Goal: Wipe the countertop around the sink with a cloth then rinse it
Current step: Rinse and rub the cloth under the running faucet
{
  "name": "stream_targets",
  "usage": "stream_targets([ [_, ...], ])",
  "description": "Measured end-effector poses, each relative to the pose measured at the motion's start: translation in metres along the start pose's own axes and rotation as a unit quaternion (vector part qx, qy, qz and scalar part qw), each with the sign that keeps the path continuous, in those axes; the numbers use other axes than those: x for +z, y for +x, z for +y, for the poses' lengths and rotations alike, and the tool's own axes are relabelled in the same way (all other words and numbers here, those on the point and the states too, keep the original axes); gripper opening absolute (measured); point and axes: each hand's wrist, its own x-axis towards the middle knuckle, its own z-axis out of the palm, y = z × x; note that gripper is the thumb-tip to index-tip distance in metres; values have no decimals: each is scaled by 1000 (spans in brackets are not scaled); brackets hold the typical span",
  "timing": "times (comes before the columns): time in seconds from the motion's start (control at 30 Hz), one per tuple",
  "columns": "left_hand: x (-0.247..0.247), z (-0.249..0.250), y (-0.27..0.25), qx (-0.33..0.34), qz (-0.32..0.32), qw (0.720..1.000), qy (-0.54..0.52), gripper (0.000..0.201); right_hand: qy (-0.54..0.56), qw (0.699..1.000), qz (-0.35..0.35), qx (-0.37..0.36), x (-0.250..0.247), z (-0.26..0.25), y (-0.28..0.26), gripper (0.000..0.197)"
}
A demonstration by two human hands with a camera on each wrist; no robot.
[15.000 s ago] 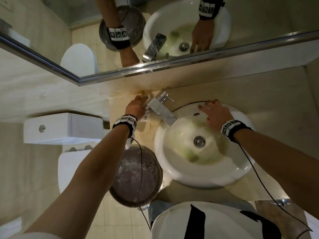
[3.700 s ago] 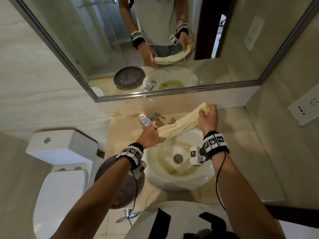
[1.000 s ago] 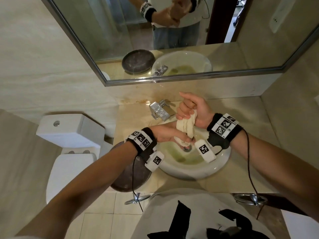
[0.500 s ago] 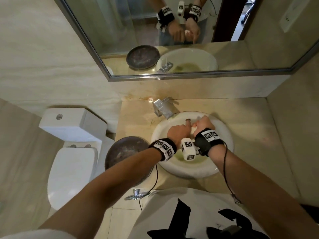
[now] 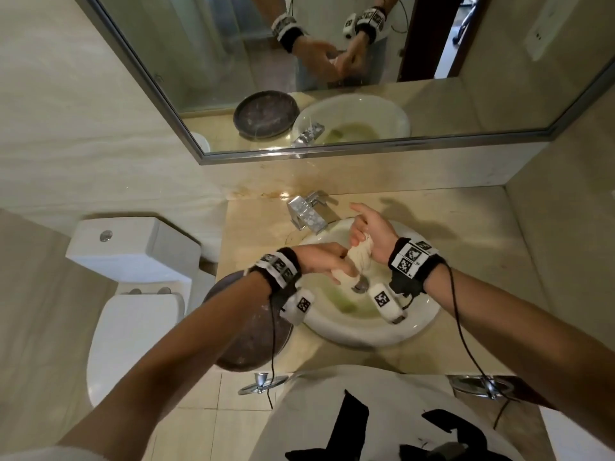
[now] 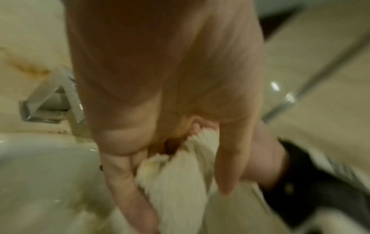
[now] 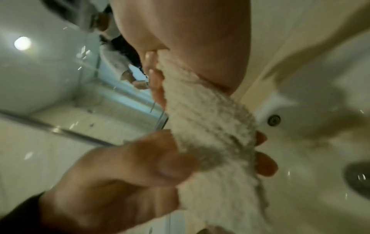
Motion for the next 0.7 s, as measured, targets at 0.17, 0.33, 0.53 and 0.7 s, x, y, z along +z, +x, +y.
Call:
stream_targets([
  [0.17,-19,9,-25,44,-12,999,-19,21,-87,974,-197,-65,10,-22,-25,59],
  [0.33,-5,3,-22,68,-73,985,-139,29,-31,968,-244,-53,17,-36,-27,38],
  [0.53,14,6,-18,55,-26,980,-190,20,-13,977,-210,-38,13,-33,-23,31],
  [0.7,23,5,1,-46,200,978,32,24,41,998,-36,-24,10,-3,-5,26],
])
